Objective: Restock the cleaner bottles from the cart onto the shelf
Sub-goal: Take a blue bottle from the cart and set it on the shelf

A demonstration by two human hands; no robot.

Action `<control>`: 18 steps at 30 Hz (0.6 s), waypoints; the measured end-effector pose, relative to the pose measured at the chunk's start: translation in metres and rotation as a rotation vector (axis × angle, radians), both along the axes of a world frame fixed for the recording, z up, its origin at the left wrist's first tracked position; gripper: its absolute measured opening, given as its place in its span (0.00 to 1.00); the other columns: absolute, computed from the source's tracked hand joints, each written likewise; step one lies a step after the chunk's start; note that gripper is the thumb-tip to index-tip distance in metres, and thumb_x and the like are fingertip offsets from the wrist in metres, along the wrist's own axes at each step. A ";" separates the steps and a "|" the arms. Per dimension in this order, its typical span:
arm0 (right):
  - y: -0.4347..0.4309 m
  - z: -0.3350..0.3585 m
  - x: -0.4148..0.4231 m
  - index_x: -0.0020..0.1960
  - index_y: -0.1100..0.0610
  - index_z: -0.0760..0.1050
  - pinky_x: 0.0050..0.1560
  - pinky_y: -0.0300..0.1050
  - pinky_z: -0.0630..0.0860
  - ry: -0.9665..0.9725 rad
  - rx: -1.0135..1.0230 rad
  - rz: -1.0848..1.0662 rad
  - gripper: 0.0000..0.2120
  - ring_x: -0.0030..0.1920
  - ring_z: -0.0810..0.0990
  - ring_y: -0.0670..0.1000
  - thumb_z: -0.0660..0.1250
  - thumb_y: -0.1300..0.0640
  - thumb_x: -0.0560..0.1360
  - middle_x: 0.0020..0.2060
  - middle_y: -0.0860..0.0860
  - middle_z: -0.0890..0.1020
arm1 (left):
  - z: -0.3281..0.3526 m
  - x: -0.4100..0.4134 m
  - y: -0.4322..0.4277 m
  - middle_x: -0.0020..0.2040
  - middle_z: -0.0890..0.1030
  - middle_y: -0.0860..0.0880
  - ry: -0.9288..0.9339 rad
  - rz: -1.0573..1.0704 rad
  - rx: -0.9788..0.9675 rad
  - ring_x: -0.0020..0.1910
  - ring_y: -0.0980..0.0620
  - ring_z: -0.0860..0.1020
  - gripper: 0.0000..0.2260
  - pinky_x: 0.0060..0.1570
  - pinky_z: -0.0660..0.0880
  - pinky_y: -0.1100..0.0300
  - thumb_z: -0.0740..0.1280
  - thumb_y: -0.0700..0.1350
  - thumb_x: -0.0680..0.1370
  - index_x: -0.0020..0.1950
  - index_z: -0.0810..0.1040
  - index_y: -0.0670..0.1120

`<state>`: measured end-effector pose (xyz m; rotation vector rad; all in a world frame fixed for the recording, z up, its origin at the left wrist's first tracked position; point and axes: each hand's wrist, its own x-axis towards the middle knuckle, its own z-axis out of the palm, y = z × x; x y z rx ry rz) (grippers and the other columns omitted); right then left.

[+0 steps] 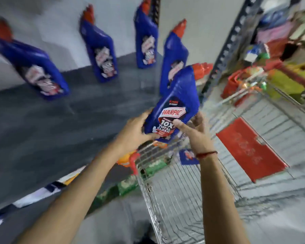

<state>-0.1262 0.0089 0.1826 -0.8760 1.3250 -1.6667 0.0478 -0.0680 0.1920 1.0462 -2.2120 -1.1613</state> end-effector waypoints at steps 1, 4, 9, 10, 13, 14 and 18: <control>-0.013 0.014 0.017 0.55 0.55 0.73 0.45 0.36 0.80 0.043 -0.024 0.064 0.24 0.43 0.82 0.41 0.72 0.72 0.63 0.41 0.41 0.85 | 0.011 0.021 -0.005 0.59 0.80 0.45 -0.003 0.038 -0.043 0.57 0.50 0.79 0.33 0.56 0.73 0.59 0.76 0.41 0.67 0.69 0.67 0.43; -0.050 0.040 0.062 0.60 0.61 0.69 0.44 0.36 0.80 0.137 -0.076 0.238 0.26 0.44 0.82 0.41 0.69 0.76 0.65 0.42 0.40 0.85 | 0.029 0.073 -0.017 0.54 0.78 0.51 0.013 0.164 -0.085 0.53 0.52 0.79 0.28 0.48 0.73 0.74 0.75 0.41 0.68 0.65 0.69 0.41; -0.099 0.055 0.138 0.60 0.64 0.68 0.42 0.30 0.77 0.273 -0.081 0.399 0.26 0.42 0.81 0.36 0.71 0.75 0.65 0.43 0.44 0.82 | 0.034 0.151 -0.030 0.57 0.80 0.46 0.025 0.390 -0.100 0.53 0.52 0.79 0.25 0.52 0.74 0.60 0.76 0.42 0.67 0.61 0.71 0.42; -0.106 0.057 0.154 0.61 0.65 0.68 0.43 0.30 0.77 0.303 -0.084 0.428 0.27 0.43 0.81 0.36 0.71 0.75 0.65 0.44 0.48 0.81 | 0.033 0.165 -0.031 0.56 0.80 0.46 0.036 0.441 -0.100 0.52 0.53 0.78 0.25 0.51 0.73 0.60 0.76 0.42 0.67 0.61 0.71 0.41; -0.127 0.055 0.193 0.62 0.63 0.67 0.54 0.42 0.79 0.394 -0.062 0.500 0.28 0.52 0.80 0.47 0.74 0.69 0.65 0.51 0.54 0.79 | 0.024 0.194 -0.035 0.54 0.79 0.49 0.060 0.541 -0.089 0.52 0.51 0.78 0.25 0.52 0.73 0.58 0.75 0.41 0.69 0.62 0.71 0.41; -0.132 0.054 0.203 0.62 0.62 0.67 0.58 0.49 0.78 0.420 -0.051 0.519 0.28 0.55 0.79 0.52 0.74 0.67 0.66 0.53 0.54 0.78 | 0.020 0.202 -0.037 0.54 0.80 0.48 0.055 0.561 -0.082 0.52 0.50 0.79 0.25 0.52 0.75 0.56 0.74 0.42 0.69 0.62 0.70 0.41; -0.144 0.043 0.224 0.63 0.60 0.67 0.61 0.61 0.75 0.511 -0.013 0.556 0.29 0.59 0.78 0.58 0.74 0.65 0.66 0.54 0.55 0.78 | 0.003 0.222 -0.043 0.55 0.82 0.41 0.053 0.628 -0.050 0.52 0.46 0.80 0.23 0.53 0.77 0.51 0.74 0.43 0.69 0.60 0.71 0.40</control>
